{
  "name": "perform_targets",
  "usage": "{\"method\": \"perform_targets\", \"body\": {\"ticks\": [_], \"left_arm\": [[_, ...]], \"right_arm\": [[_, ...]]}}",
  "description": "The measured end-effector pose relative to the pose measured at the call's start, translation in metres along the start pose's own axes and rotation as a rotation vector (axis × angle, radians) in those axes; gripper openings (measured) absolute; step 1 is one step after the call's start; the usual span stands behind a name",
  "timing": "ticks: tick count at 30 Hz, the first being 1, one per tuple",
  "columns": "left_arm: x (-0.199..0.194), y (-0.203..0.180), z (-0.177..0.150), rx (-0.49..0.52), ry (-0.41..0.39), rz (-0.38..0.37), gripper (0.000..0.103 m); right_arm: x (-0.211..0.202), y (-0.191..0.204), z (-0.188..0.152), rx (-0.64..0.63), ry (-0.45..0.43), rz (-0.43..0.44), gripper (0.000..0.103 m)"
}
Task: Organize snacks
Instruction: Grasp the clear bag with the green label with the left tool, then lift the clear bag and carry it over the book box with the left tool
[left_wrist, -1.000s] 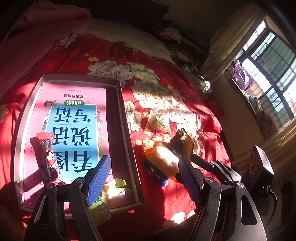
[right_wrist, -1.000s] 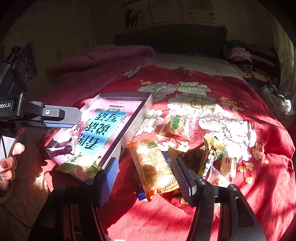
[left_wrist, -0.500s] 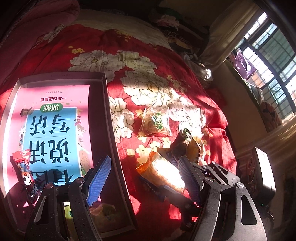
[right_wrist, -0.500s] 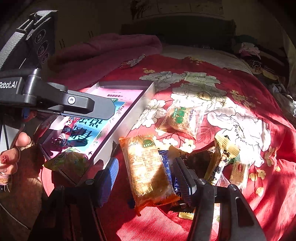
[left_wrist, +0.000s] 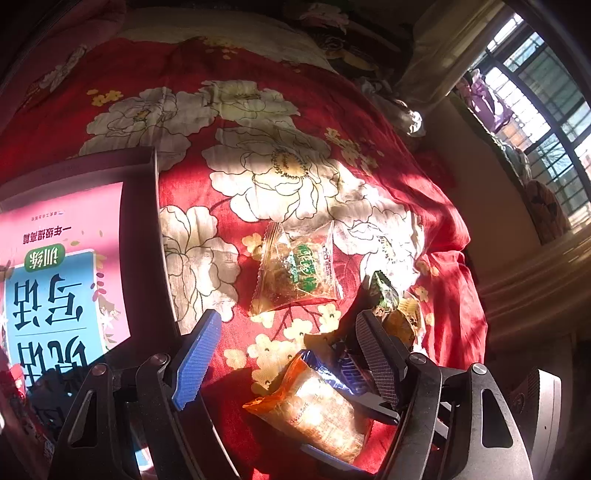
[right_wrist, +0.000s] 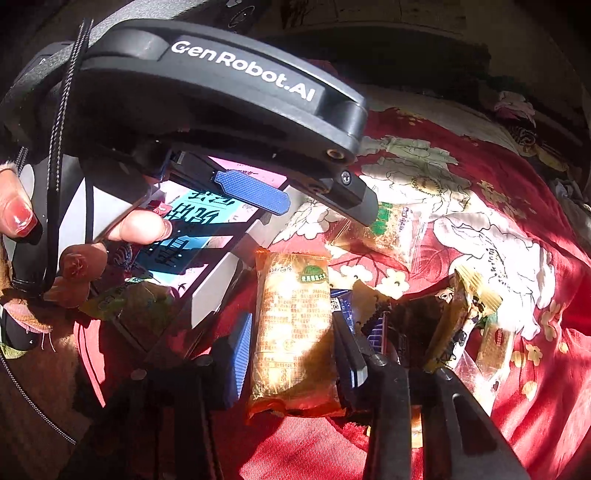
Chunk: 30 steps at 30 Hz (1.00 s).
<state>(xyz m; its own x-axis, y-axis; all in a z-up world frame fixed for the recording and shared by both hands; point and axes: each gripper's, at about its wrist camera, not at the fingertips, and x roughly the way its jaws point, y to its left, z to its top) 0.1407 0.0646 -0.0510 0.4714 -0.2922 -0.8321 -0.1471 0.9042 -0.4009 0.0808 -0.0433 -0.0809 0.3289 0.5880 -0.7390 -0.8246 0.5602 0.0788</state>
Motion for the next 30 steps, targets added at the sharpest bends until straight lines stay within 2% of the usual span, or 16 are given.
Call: {"method": "perform_targets", "body": {"ticks": [9,15,16,19,23,30], "left_arm": [[0.036,-0.014,0.028,0.015,0.046,0.006,0.077],[0.057,-0.016,0.032,-0.006,0.065,0.053,0.076],[0.058,-0.017,0.033,-0.005,0.067,0.052,0.075],[0.063,-0.015,0.033,-0.027,0.075,0.047,0.056],[0.061,-0.012,0.031,-0.039,0.064,0.023,0.05],[0.04,-0.003,0.026,-0.075,0.025,-0.019,0.049]], "right_arm": [[-0.007,0.0,-0.002,0.008,-0.006,0.023,0.036],[-0.012,-0.004,-0.001,0.017,-0.02,0.038,0.036],[-0.013,-0.005,-0.001,0.021,-0.022,0.039,0.036],[-0.015,-0.008,-0.001,0.03,-0.027,0.036,0.035],[-0.022,-0.012,-0.002,0.049,-0.042,0.035,0.035],[-0.031,-0.026,0.001,0.087,-0.089,0.064,0.035]]}}
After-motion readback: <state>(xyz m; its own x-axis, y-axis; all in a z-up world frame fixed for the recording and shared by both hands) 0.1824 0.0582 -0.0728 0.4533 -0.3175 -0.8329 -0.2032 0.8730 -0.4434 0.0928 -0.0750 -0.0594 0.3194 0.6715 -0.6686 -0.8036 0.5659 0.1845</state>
